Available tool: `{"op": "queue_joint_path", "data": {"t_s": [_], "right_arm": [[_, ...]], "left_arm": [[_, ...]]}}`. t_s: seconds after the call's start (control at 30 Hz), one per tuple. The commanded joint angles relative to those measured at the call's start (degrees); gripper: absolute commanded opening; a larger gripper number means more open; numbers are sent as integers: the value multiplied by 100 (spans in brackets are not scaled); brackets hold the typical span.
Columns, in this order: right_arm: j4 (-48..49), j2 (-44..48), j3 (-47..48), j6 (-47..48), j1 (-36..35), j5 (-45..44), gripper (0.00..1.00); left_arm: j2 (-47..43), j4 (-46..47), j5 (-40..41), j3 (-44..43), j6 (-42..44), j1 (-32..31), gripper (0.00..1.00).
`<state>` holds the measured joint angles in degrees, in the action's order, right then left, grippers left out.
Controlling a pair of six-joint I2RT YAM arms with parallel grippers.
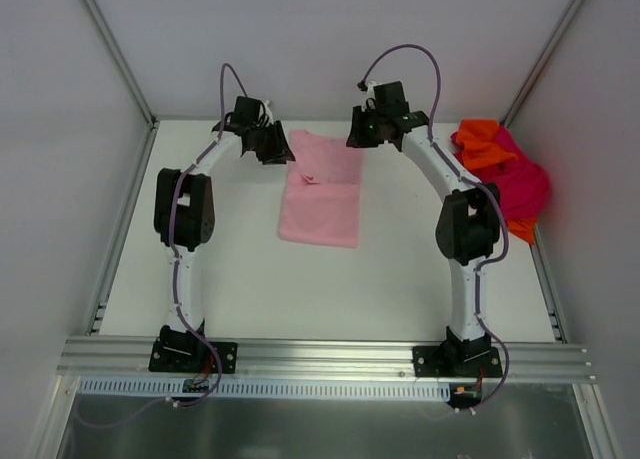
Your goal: Fold and stack the t-shirts
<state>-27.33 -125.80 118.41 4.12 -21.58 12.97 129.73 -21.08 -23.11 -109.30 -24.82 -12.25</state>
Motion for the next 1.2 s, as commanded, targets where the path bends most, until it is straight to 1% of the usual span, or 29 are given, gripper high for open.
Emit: {"op": "queue_joint_path", "data": {"t_s": [0.0, 0.03, 0.07, 0.1, 0.13, 0.17, 0.23, 0.3, 0.4, 0.53, 0.6, 0.7, 0.93, 1.07, 1.1, 1.17], "right_arm": [[-150, 871, -605, 168, -39, 329, 20], [-80, 986, -852, 116, -39, 329, 19], [-10, 1231, -1124, 98, -48, 390, 17], [235, 1346, -1719, 72, -48, 425, 17], [376, 1452, -2003, 45, -56, 443, 17], [500, 1522, -2250, -16, -56, 460, 16], [615, 1532, -2637, -51, -65, 434, 14], [641, 1331, -2744, -104, -65, 434, 13], [676, 1032, -2762, -148, -65, 373, 11], [729, 776, -2665, -166, -65, 153, 11], [721, 680, -2525, -148, -65, 144, 11], [694, 434, -2244, -148, -65, 118, 11], [457, -146, -1471, 115, -65, -146, 11], [282, -314, -961, 238, -56, -198, 11], [238, -296, -699, 264, -48, -225, 12], [53, -235, -382, 274, -21, -155, 12]], "left_arm": [[-825, -362, -132, 398, 311, 47, 36], [-1157, -292, -149, 626, 302, 47, 39], [-1335, -187, -184, 1151, 241, 39, 41], [-1484, 66, -228, 1417, 215, 39, 41], [-1764, 191, -281, 1663, 179, 39, 41], [-1872, 296, -299, 2066, 153, 30, 41], [-2004, 525, -360, 2490, 91, 30, 40], [-1970, 640, -544, 2650, 4, 21, 34], [-1724, 728, -589, 2720, -76, -31, 28], [-1284, 825, -563, 2580, -128, -67, 26], [-1153, 807, -563, 2484, -102, -67, 24], [-915, 738, -484, 2238, -32, -58, 24], [-256, 544, -370, 1334, 117, -58, 24], [-176, 289, -98, 902, 381, -32, 25], [-202, 141, -71, 753, 425, -23, 26], [-343, -71, -62, 621, 583, -14, 32]]}}
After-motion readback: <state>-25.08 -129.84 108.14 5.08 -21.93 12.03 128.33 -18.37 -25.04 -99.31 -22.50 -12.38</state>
